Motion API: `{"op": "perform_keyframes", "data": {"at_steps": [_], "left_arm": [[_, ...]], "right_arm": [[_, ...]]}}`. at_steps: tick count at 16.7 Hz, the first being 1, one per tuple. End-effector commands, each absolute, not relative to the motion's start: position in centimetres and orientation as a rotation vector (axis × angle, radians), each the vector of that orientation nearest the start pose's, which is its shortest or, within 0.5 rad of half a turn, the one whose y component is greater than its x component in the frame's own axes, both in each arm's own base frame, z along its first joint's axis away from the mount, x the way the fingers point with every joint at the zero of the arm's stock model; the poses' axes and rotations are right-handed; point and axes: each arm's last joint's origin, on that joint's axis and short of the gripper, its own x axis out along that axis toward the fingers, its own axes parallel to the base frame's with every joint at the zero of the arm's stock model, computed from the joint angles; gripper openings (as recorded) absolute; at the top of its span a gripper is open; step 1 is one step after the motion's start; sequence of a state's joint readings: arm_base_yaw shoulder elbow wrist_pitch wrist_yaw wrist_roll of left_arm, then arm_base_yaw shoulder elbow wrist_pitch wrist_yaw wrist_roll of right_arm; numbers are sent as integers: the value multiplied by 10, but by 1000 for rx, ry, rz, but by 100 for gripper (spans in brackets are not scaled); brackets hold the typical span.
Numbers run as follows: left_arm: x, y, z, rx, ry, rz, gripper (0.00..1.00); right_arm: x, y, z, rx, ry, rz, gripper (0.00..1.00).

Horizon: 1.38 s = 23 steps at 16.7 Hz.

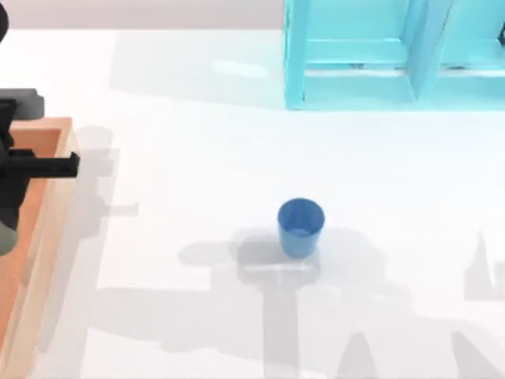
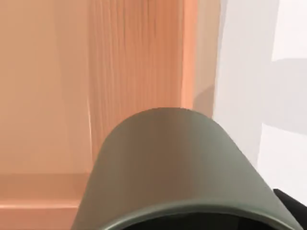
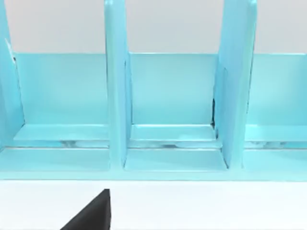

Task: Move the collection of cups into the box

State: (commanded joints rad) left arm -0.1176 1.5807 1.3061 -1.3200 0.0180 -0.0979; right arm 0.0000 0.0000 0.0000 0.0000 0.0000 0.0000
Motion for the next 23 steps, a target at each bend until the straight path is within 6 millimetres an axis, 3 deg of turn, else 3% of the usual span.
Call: {"op": "perform_keyframes", "data": {"at_steps": [4, 7, 15, 21, 23], "left_arm": [[249, 42, 271, -16, 1592, -44, 0], [227, 67, 279, -22, 1571, -53, 0], [222, 72, 277, -16, 1563, -57, 0], [222, 78, 226, -21, 1561, -54, 0], [220, 79, 217, -23, 1563, -55, 0]], "right_arm": [[106, -1, 160, 0, 0, 0, 100], [106, -1, 160, 0, 0, 0, 100], [106, -1, 160, 0, 0, 0, 100], [106, -1, 160, 0, 0, 0, 100], [106, -1, 160, 0, 0, 0, 100]]}}
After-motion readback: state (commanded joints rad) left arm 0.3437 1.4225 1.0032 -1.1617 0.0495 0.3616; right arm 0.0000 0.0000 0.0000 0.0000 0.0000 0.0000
